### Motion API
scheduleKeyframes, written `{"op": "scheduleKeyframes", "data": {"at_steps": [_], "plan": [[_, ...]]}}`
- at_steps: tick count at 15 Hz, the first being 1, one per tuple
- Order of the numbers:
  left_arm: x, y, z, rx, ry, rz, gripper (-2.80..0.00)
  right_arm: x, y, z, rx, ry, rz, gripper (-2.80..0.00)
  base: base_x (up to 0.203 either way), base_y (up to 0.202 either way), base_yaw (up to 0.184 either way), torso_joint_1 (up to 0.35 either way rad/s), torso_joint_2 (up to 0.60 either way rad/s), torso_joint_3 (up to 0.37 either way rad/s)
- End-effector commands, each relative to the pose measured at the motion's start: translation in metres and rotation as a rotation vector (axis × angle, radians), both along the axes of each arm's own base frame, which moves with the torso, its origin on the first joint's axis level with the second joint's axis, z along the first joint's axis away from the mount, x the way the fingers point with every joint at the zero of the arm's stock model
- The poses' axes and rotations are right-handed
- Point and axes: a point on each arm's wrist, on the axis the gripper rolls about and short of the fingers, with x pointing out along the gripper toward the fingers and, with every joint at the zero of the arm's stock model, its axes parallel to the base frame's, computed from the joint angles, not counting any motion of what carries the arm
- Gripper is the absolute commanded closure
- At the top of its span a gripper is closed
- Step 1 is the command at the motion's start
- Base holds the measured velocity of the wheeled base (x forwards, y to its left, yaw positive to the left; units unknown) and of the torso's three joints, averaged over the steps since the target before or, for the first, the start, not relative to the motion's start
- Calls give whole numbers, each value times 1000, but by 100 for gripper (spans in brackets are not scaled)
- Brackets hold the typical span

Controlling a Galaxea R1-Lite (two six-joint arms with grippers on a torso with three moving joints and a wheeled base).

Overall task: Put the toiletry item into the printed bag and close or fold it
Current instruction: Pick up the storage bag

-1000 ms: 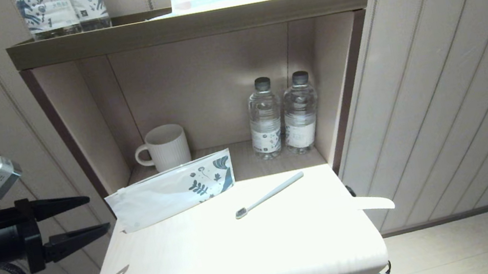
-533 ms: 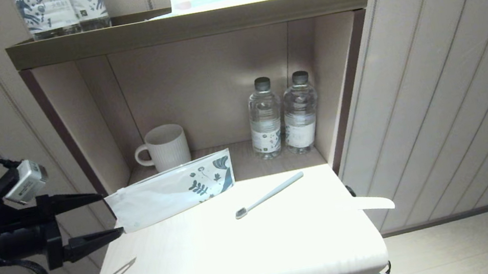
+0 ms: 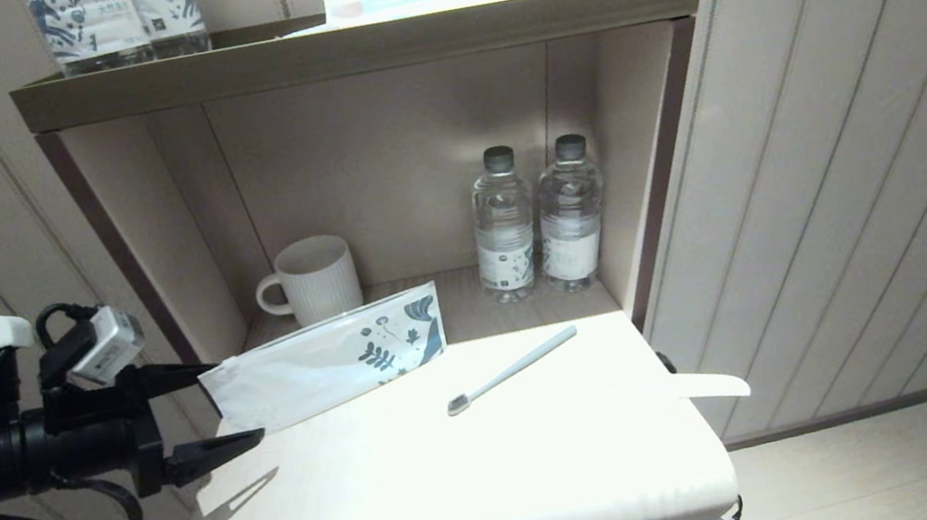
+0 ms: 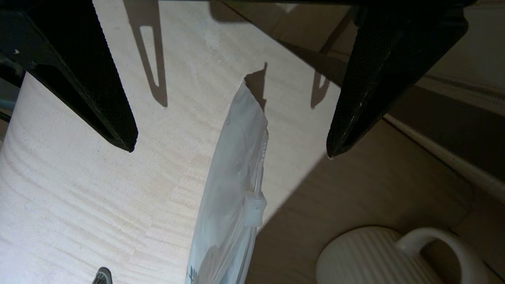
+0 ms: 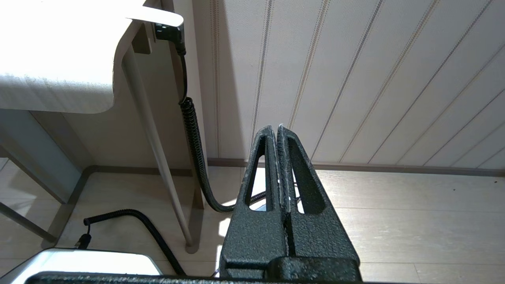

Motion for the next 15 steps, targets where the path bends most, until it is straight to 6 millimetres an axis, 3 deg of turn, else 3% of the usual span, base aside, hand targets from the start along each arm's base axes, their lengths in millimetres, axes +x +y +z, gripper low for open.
{"op": "scheduleKeyframes", "data": {"at_steps": [1, 6, 13, 14, 15], "plan": [[2, -7, -2, 0, 3, -29, -280, 0, 0, 0, -1, 2, 1, 0, 0, 0, 0, 0, 0, 0], [12, -22, -7, 25, 13, -51, -280, 0, 0, 0, -1, 2, 2, 0, 0, 0, 0, 0, 0, 0], [24, -23, -10, 35, 18, -37, -280, 0, 0, 0, -1, 2, 2, 0, 0, 0, 0, 0, 0, 0], [26, -23, -11, 38, 22, -33, 0, 0, 0, 0, -1, 2, 2, 0, 0, 0, 0, 0, 0, 0], [26, -22, -12, 42, 24, -29, 0, 0, 0, 0, -1, 2, 2, 0, 0, 0, 0, 0, 0, 0]]}}
